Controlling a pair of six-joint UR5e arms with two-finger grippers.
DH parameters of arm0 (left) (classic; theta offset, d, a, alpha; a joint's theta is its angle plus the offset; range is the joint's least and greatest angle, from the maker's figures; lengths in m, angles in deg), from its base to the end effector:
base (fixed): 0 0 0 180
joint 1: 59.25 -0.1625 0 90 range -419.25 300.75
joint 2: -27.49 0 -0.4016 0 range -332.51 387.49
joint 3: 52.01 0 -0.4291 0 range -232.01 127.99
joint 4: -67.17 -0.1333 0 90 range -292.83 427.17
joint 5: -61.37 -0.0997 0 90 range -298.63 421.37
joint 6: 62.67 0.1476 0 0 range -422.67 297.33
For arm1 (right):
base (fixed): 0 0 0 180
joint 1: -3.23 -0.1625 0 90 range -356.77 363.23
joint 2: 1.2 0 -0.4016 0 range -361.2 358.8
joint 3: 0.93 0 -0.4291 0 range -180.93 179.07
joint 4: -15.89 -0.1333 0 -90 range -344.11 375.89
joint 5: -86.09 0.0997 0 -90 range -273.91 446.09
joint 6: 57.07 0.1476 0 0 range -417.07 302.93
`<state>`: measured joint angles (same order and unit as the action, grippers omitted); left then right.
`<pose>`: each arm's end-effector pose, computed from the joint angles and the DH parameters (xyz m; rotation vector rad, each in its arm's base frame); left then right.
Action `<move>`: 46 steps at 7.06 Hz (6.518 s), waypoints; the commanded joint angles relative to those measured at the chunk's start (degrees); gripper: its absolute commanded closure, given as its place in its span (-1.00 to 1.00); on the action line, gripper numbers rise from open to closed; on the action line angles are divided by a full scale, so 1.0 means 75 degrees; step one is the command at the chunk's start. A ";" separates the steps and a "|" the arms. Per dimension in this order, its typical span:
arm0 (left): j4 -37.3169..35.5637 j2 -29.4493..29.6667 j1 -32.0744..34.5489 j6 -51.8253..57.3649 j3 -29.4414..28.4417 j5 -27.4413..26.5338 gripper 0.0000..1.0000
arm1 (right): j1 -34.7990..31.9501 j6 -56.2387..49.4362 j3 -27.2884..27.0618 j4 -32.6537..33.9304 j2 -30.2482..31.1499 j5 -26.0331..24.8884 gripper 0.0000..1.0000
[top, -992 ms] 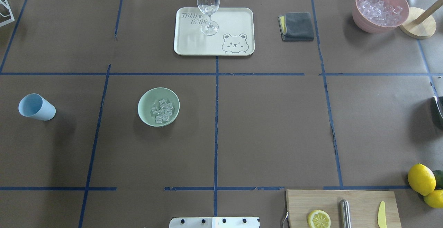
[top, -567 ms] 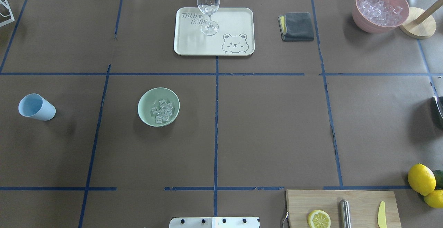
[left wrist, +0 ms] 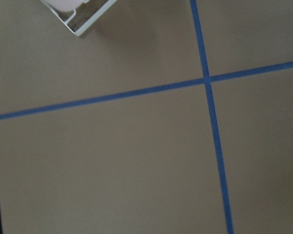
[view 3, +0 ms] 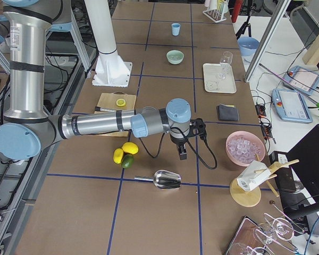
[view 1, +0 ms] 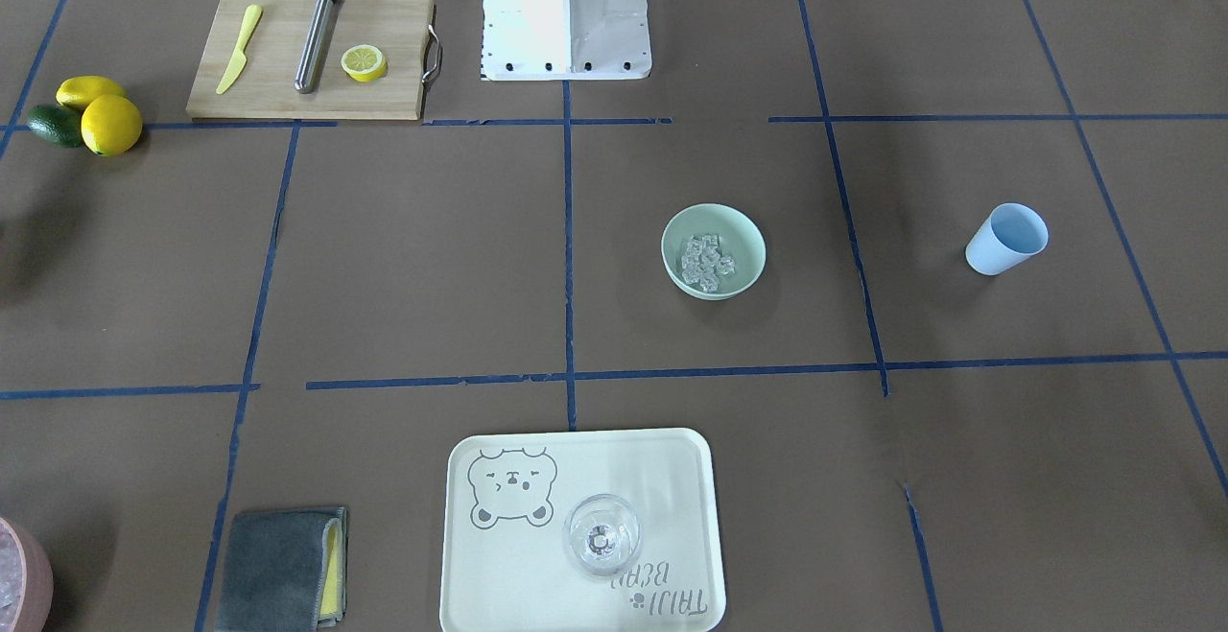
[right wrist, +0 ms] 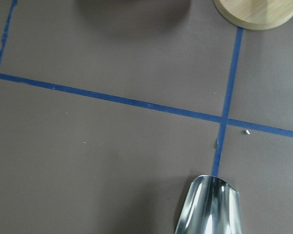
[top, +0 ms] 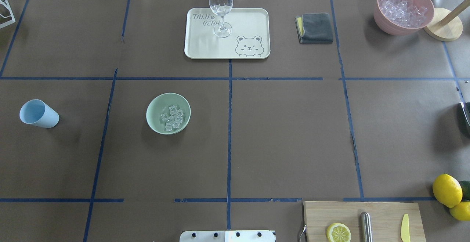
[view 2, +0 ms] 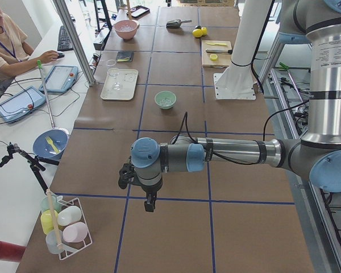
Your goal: Pour ice into bowl
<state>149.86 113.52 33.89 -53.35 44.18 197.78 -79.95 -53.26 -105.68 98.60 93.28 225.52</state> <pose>-0.0533 -0.4891 0.6567 0.0044 0.8139 0.0659 -0.0401 -0.5137 0.5478 0.2068 -0.8793 -0.1811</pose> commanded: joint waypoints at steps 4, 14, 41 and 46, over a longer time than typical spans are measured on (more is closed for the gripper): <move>0.0037 0.0188 -0.0008 -0.0012 0.0134 -0.0753 -1.00 | 0.2951 0.4660 -0.0588 0.0022 -0.2922 -0.0445 -1.00; 0.0670 0.0213 -0.0067 0.0035 0.0088 -0.0867 -1.00 | 0.7750 0.9558 0.5548 -0.1287 -0.8953 -0.5548 -0.91; 0.0951 0.0177 -0.0360 0.0082 0.0041 -0.0809 -1.00 | 0.0889 0.1404 0.2635 -0.3830 -0.0387 -0.0556 -1.00; 0.1069 0.0189 -0.0371 0.0082 0.0053 -0.0645 -1.00 | -0.0898 -0.1434 0.1850 0.0186 -0.0248 -0.1033 -1.00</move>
<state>157.85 114.90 31.16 -52.75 44.52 192.53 -85.84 -63.01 -90.09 96.12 90.57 219.94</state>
